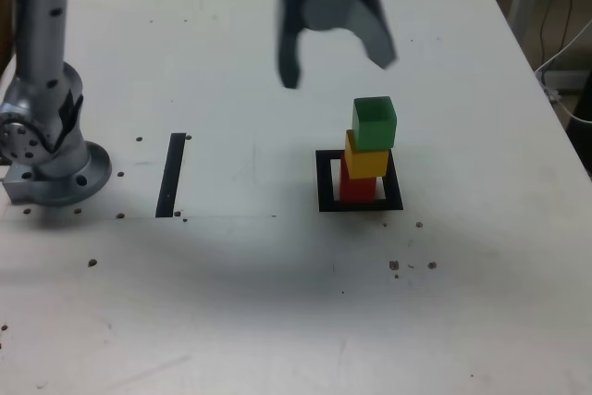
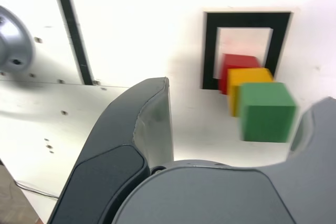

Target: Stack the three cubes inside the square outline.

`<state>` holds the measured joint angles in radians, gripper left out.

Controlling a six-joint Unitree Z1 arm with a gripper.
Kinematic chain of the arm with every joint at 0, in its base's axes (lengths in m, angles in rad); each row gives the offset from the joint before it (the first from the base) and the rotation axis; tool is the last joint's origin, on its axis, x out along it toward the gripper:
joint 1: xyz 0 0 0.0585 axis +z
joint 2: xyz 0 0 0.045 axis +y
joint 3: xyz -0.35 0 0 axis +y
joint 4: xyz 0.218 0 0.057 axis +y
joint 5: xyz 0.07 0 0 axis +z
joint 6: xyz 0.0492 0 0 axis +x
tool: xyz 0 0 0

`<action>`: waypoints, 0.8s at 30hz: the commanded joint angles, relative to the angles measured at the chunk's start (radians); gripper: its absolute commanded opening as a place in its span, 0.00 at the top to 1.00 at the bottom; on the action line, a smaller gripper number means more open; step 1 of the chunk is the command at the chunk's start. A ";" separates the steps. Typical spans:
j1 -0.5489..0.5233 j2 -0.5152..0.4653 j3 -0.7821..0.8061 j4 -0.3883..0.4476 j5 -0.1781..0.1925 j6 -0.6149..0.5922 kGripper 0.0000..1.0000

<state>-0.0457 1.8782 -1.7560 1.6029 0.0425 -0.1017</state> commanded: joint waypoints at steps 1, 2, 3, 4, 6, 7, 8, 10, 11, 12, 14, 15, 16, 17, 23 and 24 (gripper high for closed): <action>0.000 -0.049 0.048 0.023 0.016 -0.004 0.01; 0.000 -0.070 0.077 0.018 0.023 -0.005 0.01; 0.000 -0.091 0.107 0.011 0.030 -0.005 0.01; 0.000 -0.112 0.140 0.003 0.035 -0.005 0.01; 0.000 -0.160 0.224 -0.027 0.042 -0.004 0.01; 0.000 -0.180 0.261 -0.044 0.042 -0.003 0.01; 0.000 -0.200 0.298 -0.062 0.042 -0.003 0.01; 0.000 -0.238 0.374 -0.102 0.038 -0.003 0.01; 0.000 -0.255 0.410 -0.123 0.035 -0.003 0.01; 0.000 -0.270 0.444 -0.144 0.031 -0.003 0.00; 0.000 -0.293 0.508 -0.185 0.024 -0.004 0.00; 0.000 -0.302 0.538 -0.205 0.020 -0.004 0.00; 0.000 -0.310 0.566 -0.224 0.016 -0.005 0.00; 0.000 -0.316 0.593 -0.244 0.012 -0.005 0.00; 0.000 -0.342 0.756 -0.365 -0.015 -0.008 0.00; 0.000 -0.348 0.791 -0.391 -0.021 -0.010 0.00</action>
<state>-0.0456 1.5444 -1.0060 1.2420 0.0293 -0.1069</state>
